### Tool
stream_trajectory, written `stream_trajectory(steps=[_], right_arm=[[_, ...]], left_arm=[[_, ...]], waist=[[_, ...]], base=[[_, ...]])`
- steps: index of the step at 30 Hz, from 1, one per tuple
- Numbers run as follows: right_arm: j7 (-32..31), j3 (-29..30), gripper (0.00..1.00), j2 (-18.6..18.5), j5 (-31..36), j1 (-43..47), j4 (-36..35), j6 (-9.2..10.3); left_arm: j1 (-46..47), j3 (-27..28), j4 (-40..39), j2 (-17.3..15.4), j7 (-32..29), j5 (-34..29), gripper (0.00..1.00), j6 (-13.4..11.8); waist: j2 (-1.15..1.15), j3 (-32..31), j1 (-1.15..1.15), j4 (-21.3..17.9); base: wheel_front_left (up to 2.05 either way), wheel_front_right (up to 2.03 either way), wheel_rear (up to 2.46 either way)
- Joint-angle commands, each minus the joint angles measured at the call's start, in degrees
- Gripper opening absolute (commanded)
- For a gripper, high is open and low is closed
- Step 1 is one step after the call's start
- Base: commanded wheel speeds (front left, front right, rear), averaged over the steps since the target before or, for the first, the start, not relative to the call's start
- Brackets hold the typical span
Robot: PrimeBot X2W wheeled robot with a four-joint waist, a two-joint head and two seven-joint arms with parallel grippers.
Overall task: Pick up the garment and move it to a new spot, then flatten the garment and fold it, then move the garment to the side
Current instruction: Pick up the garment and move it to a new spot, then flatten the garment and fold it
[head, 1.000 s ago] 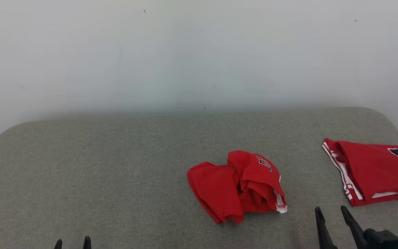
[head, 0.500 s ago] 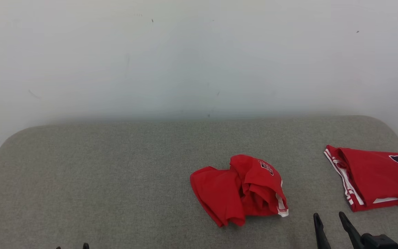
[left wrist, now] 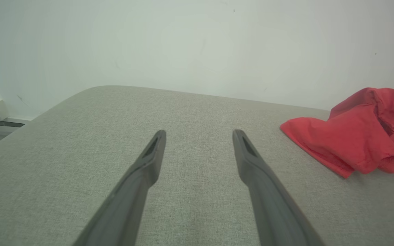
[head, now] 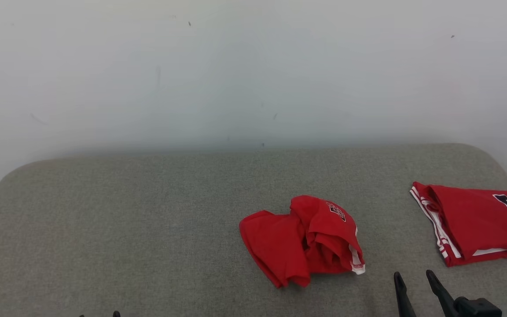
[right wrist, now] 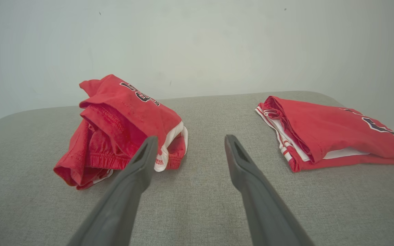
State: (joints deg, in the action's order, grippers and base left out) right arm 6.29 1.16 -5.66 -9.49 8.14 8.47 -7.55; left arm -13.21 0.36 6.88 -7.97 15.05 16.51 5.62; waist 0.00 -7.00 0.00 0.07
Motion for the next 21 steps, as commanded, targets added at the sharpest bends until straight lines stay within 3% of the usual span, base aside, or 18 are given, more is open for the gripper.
stream_trajectory(steps=[1, 10, 21], right_arm=[[0.0, -0.2, 1.00, 0.2, 0.4, 0.1, -0.1, 0.10], [-0.5, -1.6, 1.00, -0.9, -0.1, -1.5, -0.4, 0.10], [-0.5, -1.5, 1.00, -1.5, 0.0, -3.1, -1.0, 0.10]], left_arm=[[-0.8, -0.1, -0.1, 0.1, 0.2, -0.5, 1.00, 0.3], [2.9, -4.1, 0.7, 0.9, -0.7, -0.3, 1.00, 0.9], [19.2, -22.2, 8.7, 1.6, -7.2, 0.9, 1.00, 1.8]], waist=[[0.00, 0.0, 0.00, -0.1], [0.00, 2.0, 0.00, -5.5], [0.00, 5.7, 0.00, -14.9]], base=[[0.00, 0.00, 0.00], [0.00, 0.00, 0.00], [0.00, 0.00, 0.00]])
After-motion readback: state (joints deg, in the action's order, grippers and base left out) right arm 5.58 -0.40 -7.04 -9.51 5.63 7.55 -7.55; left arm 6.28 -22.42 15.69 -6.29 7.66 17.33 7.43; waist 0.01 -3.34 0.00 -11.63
